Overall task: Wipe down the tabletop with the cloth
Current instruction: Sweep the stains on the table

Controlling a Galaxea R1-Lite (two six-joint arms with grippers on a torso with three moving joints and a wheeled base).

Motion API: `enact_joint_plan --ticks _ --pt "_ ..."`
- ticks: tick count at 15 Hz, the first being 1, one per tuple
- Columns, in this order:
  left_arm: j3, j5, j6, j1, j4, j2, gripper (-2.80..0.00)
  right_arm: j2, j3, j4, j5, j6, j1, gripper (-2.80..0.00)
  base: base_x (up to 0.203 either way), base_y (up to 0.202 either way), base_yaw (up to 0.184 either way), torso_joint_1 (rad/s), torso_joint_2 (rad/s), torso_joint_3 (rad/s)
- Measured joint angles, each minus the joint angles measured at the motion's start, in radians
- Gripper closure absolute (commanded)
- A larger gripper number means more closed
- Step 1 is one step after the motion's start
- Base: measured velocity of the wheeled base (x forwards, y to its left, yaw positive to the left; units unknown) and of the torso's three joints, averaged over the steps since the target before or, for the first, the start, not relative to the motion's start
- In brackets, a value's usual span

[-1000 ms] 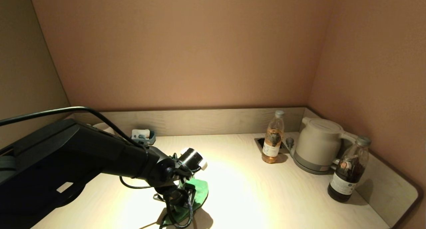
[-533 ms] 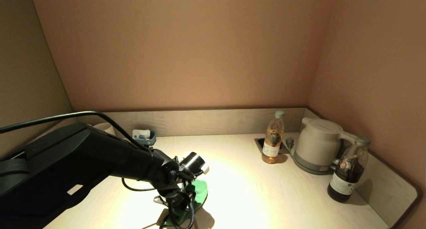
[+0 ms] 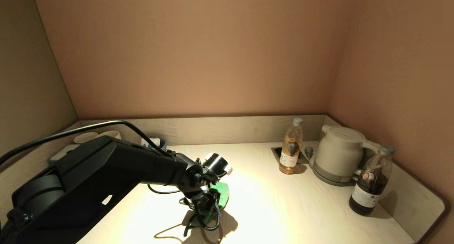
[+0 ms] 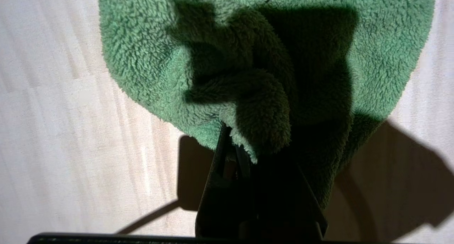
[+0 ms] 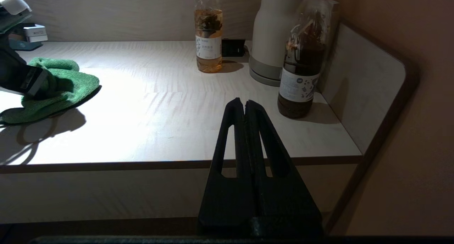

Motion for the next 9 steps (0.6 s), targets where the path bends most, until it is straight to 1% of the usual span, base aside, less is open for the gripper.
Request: enact_joint_plan --ticks 1,2,4,6,7,9 --pt "-0.039 -0.001 -0.001 0.0 0.02 0.013 0.0 0.0 0.0 0.0 0.0 0.0 0.0 0.0 0.0 0.0 0.0 0.0 0.0 0.0" --pt "-0.102 -0.004 -0.003 -0.002 0.043 0.028 0.0 0.0 0.0 0.0 0.0 0.0 0.0 0.0 0.0 0.0 0.0 0.0 0.0 0.0" --pt "-0.194 -0.009 -0.011 -0.022 0.114 0.05 0.0 0.0 0.0 0.0 0.0 -0.001 0.0 0.0 0.0 0.0 0.0 0.0 0.0 0.0" --pt "-0.228 -0.02 -0.05 -0.058 0.193 0.058 0.0 0.0 0.0 0.0 0.0 0.0 0.0 0.0 0.0 0.0 0.0 0.0 0.0 0.0" --pt "-0.232 -0.025 -0.061 -0.066 0.207 0.059 0.0 0.0 0.0 0.0 0.0 0.0 0.0 0.0 0.0 0.0 0.0 0.0 0.0 0.0" --pt "-0.238 -0.053 -0.096 -0.077 0.276 0.055 0.0 0.0 0.0 0.0 0.0 0.0 0.0 0.0 0.0 0.0 0.0 0.0 0.0 0.0"
